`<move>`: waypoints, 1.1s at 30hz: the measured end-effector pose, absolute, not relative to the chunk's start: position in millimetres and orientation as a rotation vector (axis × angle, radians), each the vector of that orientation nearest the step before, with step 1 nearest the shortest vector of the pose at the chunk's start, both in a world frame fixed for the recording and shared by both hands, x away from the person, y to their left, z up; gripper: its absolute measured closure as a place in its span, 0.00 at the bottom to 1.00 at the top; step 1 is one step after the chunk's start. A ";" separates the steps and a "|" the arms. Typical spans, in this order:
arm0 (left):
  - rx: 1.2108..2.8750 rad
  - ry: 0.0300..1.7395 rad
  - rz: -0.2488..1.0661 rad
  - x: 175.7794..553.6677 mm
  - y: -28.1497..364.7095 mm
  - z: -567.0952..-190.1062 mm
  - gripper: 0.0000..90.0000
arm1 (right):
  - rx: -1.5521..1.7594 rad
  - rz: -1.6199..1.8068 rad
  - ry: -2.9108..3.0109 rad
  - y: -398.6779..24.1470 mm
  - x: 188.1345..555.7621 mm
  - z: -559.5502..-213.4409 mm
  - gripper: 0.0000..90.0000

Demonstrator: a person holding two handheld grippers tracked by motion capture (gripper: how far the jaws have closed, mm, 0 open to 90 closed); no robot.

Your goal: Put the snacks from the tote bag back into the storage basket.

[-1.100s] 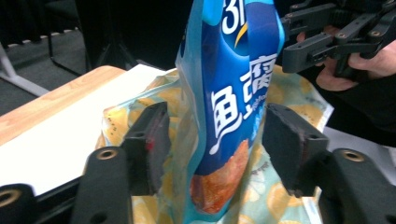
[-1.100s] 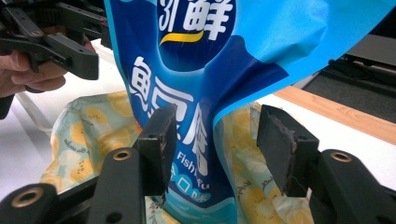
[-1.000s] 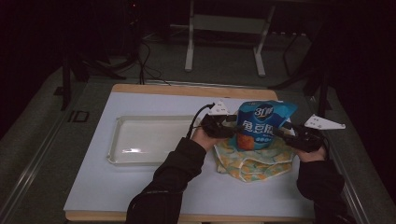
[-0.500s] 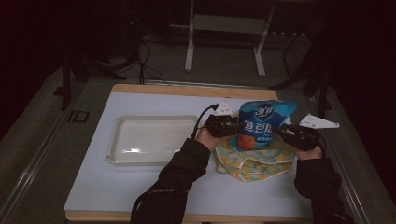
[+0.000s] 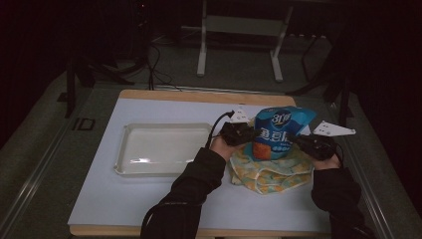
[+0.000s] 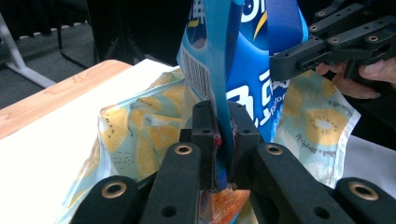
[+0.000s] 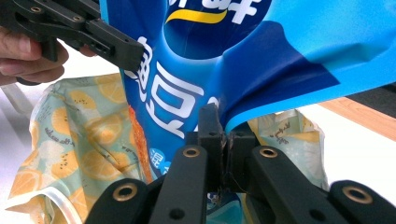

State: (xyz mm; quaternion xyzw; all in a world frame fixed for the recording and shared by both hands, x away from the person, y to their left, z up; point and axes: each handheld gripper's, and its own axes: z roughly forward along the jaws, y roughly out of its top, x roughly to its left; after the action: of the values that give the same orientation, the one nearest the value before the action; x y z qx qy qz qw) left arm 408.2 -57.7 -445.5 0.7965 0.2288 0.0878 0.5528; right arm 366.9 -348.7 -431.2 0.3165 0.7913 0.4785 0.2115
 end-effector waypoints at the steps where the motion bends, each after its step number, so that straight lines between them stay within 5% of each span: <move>1: 1.885 0.544 0.210 408.5 -57.8 -445.1 0.95 | 0.879 1.334 2.200 -348.5 367.0 -431.1 0.98; 33: 1.861 0.503 0.238 395.2 -55.0 -381.5 0.98 | 0.805 1.357 2.174 -348.5 352.6 -372.4 0.99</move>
State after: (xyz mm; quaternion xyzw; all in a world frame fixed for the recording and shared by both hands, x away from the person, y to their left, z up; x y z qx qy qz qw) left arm 395.2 -55.0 -381.5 0.7909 0.2140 0.1011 0.5644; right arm 352.6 -348.5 -372.4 0.2918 0.7883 0.4923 0.2258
